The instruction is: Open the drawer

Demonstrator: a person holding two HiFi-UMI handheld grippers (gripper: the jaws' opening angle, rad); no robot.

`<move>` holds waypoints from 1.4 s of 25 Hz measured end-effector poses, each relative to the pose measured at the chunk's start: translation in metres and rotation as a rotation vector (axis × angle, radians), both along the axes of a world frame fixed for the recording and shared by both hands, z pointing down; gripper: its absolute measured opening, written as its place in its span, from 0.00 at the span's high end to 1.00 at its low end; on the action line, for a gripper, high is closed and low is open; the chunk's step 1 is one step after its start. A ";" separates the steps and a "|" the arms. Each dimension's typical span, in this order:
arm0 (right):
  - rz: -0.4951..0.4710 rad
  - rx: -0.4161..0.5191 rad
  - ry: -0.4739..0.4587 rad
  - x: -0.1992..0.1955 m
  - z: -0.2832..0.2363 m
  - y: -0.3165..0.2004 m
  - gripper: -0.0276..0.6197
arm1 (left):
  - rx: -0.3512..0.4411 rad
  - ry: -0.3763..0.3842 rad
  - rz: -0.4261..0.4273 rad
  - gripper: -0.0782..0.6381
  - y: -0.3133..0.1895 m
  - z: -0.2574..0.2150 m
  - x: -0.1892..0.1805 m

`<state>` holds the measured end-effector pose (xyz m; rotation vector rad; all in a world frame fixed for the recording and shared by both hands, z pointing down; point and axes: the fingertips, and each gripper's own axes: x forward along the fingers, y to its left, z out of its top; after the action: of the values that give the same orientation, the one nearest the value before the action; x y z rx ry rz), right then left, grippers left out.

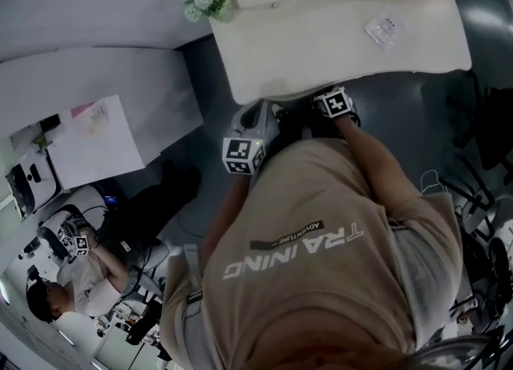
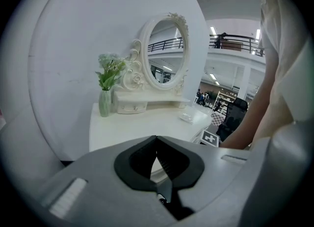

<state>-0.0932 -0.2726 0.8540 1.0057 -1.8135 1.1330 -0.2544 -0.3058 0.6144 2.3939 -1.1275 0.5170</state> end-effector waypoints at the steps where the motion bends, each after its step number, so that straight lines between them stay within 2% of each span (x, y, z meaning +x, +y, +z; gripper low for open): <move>1: -0.007 -0.004 -0.006 0.001 0.001 0.005 0.75 | -0.001 -0.006 -0.009 0.89 0.002 0.000 0.004; 5: -0.036 0.001 0.006 0.016 0.006 0.017 0.75 | -0.009 -0.010 -0.068 0.89 0.008 0.000 0.016; 14: -0.087 -0.029 -0.092 0.013 -0.001 0.034 0.75 | -0.015 -0.049 -0.187 0.89 0.024 -0.005 0.032; 19: -0.082 -0.003 -0.056 0.019 0.004 0.035 0.75 | 0.001 -0.048 -0.228 0.89 0.033 -0.007 0.028; 24: -0.083 -0.014 -0.055 0.014 0.002 0.054 0.75 | -0.015 -0.018 -0.193 0.89 0.047 -0.001 0.020; 28: -0.085 -0.029 -0.034 0.017 0.007 0.074 0.75 | 0.006 0.009 -0.149 0.89 0.056 -0.007 0.011; 32: -0.073 -0.044 -0.027 0.010 0.009 0.093 0.75 | 0.023 0.026 -0.110 0.89 0.069 -0.006 -0.010; 35: -0.048 -0.064 -0.011 0.005 0.002 0.109 0.75 | -0.002 0.036 -0.095 0.89 0.087 0.005 -0.029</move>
<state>-0.0882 -0.1640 0.8558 0.9160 -1.7898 1.1619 -0.2830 -0.2192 0.6195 2.3252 -1.2168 0.4418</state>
